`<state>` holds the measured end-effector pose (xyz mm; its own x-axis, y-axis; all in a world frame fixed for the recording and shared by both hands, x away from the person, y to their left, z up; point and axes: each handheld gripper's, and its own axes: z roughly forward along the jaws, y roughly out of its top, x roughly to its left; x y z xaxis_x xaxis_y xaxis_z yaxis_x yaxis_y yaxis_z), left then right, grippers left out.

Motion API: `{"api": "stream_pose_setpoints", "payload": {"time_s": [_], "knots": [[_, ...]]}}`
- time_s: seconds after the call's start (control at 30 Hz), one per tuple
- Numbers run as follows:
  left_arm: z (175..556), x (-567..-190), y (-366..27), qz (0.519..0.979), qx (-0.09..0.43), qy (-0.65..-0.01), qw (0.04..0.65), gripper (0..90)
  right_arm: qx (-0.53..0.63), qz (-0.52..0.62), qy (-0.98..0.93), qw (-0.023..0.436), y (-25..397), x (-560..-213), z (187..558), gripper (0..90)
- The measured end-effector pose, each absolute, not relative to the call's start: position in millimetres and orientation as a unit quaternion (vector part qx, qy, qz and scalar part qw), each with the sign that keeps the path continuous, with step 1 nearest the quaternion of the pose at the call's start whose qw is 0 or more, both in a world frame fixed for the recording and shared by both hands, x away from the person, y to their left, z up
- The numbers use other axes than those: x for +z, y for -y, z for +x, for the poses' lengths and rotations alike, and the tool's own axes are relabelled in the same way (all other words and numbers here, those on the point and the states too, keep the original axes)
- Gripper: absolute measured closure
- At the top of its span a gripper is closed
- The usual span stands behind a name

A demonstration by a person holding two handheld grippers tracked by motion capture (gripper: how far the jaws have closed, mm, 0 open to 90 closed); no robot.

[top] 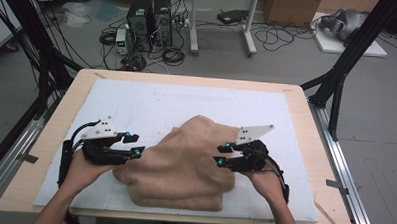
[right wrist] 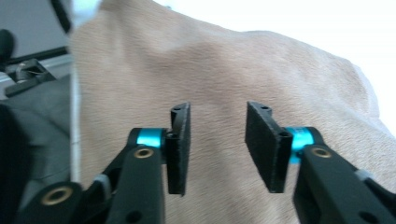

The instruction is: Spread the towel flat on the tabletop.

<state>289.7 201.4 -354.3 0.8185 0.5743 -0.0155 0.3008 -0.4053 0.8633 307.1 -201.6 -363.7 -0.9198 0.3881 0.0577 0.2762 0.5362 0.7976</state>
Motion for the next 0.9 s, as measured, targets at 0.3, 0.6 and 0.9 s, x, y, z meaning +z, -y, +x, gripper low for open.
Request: {"api": "stream_pose_setpoints", "payload": {"time_s": [0.3, 0.6, 0.9], "knots": [[324.0, -391.7, -183.8, 0.866, 0.108, -0.282, 0.399, 54.0, 0.4, 0.208, -0.891, 0.05, 173.1, -402.1, 336.4, 66.4], [316.3, -423.0, -175.5, 0.887, 0.044, -0.26, 0.378, 87.0, 0.394, 0.18, -0.901, 0.018, 178.2, -418.6, 330.9, 89.5], [294.9, -425.3, -170.3, 0.882, 0.036, -0.244, 0.402, 89.2, 0.386, 0.185, -0.904, 0.013, 198.3, -419.9, 311.6, 89.8]]}}
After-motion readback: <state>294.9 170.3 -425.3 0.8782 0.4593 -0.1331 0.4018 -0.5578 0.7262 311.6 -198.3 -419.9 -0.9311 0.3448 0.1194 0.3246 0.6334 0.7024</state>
